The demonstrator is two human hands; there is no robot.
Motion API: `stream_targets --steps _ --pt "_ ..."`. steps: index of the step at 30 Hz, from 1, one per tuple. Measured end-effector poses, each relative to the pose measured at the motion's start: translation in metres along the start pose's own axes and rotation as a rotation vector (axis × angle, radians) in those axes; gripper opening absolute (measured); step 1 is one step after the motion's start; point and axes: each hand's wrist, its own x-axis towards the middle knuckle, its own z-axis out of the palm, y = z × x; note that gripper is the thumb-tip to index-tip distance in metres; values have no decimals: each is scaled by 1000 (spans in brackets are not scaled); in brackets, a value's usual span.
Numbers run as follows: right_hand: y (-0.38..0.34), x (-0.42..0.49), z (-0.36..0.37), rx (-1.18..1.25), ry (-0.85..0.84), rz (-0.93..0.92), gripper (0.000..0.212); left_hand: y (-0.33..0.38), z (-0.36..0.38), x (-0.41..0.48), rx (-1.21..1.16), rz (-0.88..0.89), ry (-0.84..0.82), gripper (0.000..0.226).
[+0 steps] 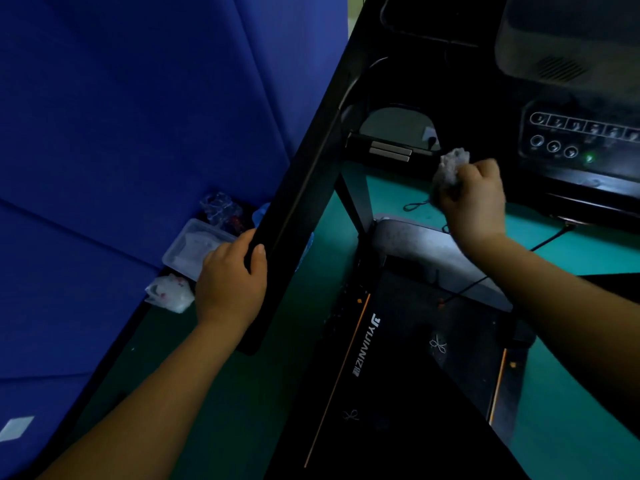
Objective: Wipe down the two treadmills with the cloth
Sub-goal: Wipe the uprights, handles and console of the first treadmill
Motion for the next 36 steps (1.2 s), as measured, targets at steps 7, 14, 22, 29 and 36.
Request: stream_targets --steps 7,14,22,29,36 --pt "-48 -26 45 872 118 964 41 -4 1 1 -5 39 18 45" --pt "-68 15 56 963 0 992 52 -1 0 1 2 31 20 43" --pt "-113 10 57 1116 -121 893 32 -6 2 3 -38 21 5 50" --pt "-93 -45 16 982 -228 638 10 -2 -1 3 -17 15 -6 45" --pt "-97 -65 -4 973 -349 540 18 -1 0 3 11 -35 -10 46"
